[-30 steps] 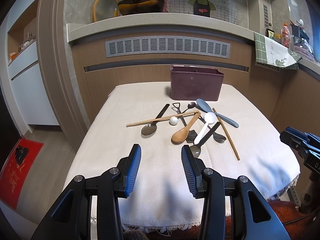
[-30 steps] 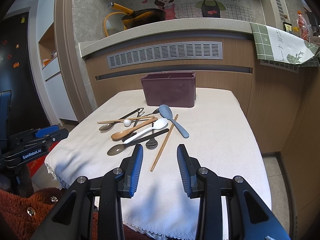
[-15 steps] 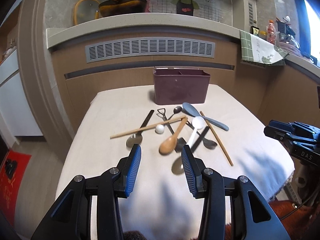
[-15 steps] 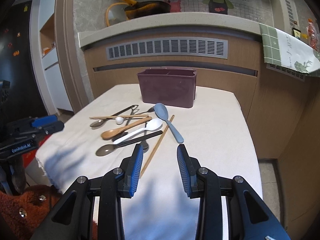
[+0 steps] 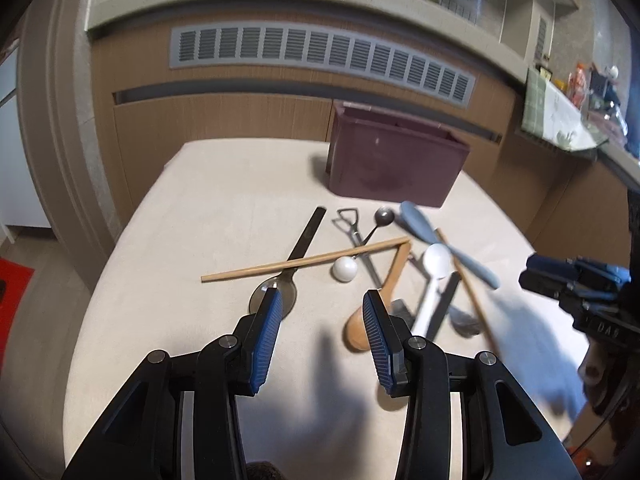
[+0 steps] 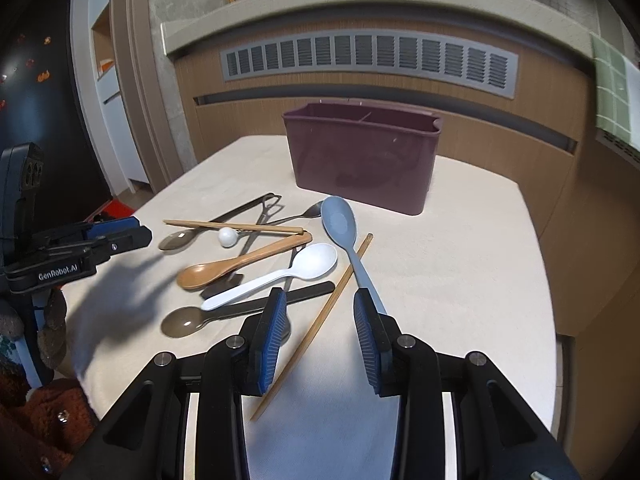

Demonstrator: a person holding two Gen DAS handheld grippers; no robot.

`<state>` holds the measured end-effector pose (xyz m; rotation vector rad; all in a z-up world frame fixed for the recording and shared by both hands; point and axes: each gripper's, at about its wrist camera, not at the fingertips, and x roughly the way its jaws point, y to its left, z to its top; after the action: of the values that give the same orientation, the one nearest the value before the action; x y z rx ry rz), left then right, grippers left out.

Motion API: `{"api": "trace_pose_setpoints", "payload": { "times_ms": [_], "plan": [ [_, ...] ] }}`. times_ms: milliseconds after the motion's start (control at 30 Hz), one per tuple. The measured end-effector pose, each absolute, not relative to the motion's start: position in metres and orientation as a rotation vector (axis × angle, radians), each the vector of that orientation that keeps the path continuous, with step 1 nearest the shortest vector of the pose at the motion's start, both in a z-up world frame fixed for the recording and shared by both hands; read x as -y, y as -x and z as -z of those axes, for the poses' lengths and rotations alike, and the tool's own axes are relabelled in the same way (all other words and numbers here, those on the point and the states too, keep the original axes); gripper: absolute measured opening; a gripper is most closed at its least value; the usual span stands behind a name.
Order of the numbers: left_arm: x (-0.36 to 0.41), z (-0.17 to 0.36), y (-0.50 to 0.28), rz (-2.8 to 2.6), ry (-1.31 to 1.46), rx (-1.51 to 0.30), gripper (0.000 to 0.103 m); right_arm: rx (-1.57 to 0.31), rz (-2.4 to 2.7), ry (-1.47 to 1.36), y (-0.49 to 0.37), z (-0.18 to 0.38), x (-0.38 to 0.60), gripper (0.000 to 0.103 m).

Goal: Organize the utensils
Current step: 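Grasp the blue plastic spoon with the right tool while the left tool approaches the silver scoop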

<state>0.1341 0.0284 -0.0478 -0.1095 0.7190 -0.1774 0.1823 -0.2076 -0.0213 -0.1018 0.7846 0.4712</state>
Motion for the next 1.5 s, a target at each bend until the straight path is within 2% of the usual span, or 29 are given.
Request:
{"api": "trace_pose_setpoints", "payload": {
  "times_ms": [267, 700, 933, 1133, 1500],
  "plan": [
    [-0.041, 0.035, -0.154, 0.096, 0.071, -0.623, 0.043, -0.881, -0.536, 0.163, -0.261, 0.050, 0.193, 0.033],
    [-0.054, 0.059, -0.177, 0.152, 0.150, -0.723, 0.043, -0.925, -0.576, 0.289, -0.323, 0.076, 0.140, 0.032],
    [-0.030, 0.074, -0.181, 0.178, 0.099, -0.797, 0.043, -0.852, -0.518, 0.137, -0.307, 0.055, 0.166, 0.032],
    [-0.004, 0.068, -0.186, 0.217, 0.011, -0.746, 0.043, -0.834, -0.468, 0.030, -0.276, 0.051, 0.204, 0.032],
    [0.030, 0.065, -0.262, 0.149, 0.125, -0.870, 0.043, -0.801, -0.394, -0.057, -0.246, 0.064, 0.235, 0.032]
  ]
}}
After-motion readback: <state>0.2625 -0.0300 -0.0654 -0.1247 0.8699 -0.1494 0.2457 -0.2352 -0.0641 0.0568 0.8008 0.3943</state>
